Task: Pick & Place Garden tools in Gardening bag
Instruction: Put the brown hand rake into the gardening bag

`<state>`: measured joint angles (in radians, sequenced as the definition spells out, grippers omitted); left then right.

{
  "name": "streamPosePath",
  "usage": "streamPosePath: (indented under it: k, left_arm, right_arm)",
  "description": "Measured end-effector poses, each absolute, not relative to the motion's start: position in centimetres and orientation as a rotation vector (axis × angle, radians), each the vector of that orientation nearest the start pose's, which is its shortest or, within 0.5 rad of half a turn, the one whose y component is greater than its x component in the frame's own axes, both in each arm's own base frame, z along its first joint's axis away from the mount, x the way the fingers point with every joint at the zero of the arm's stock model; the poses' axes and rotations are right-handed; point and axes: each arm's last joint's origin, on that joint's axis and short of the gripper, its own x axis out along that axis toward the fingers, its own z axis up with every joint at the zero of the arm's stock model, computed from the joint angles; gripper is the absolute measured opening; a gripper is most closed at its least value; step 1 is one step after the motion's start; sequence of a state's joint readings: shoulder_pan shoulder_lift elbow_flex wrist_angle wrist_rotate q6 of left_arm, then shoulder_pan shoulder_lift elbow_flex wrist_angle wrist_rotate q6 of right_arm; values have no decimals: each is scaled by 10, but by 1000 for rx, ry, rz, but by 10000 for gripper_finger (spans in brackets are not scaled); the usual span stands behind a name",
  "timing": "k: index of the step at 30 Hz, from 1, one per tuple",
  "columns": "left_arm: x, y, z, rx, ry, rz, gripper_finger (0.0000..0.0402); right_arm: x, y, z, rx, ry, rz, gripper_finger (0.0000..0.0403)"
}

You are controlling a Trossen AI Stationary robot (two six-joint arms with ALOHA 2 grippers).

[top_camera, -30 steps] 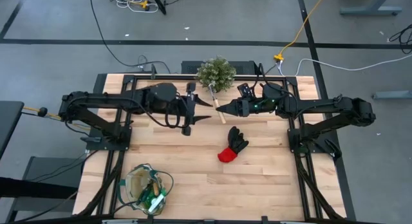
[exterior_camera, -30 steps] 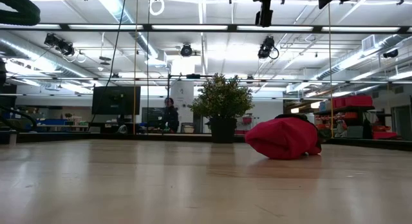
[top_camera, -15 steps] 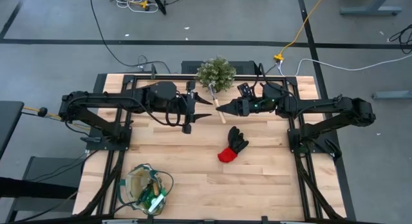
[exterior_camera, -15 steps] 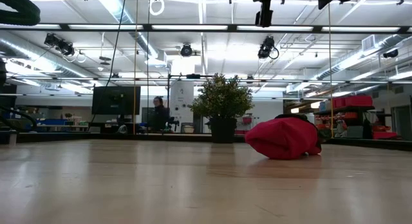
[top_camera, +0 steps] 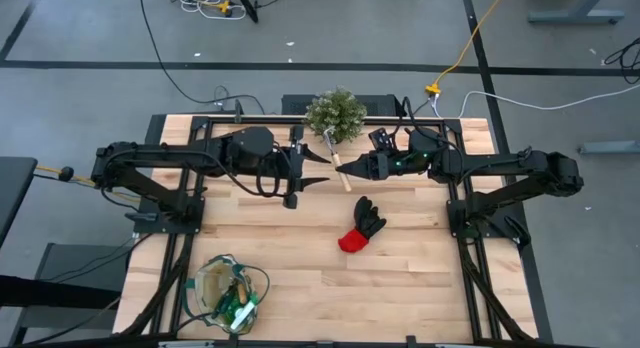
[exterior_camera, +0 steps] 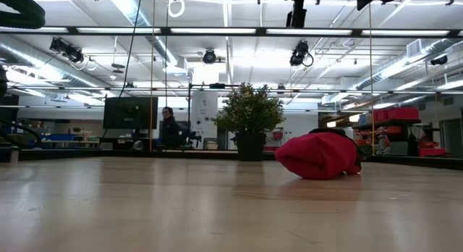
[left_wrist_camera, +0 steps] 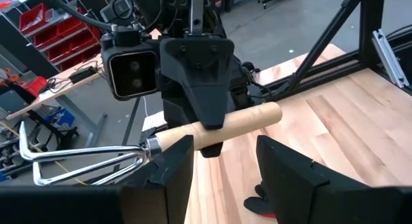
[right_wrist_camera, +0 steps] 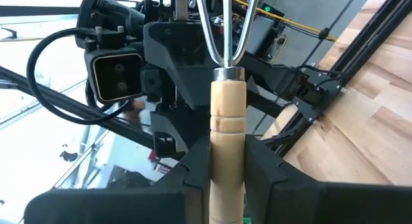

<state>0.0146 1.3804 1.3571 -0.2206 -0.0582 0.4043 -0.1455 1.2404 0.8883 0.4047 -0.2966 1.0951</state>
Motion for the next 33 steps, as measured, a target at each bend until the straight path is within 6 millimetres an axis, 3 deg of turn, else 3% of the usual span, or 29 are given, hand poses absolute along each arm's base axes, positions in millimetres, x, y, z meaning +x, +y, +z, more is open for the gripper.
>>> streamPosePath:
  k: [11,33]
  left_arm:
    - [310,6,394,455,250,15,177]
    - [310,9,394,1144,300,9,177]
  right_arm:
    - [279,-33,330,1110,30,150,57]
    - [279,-34,330,1239,6,102,57]
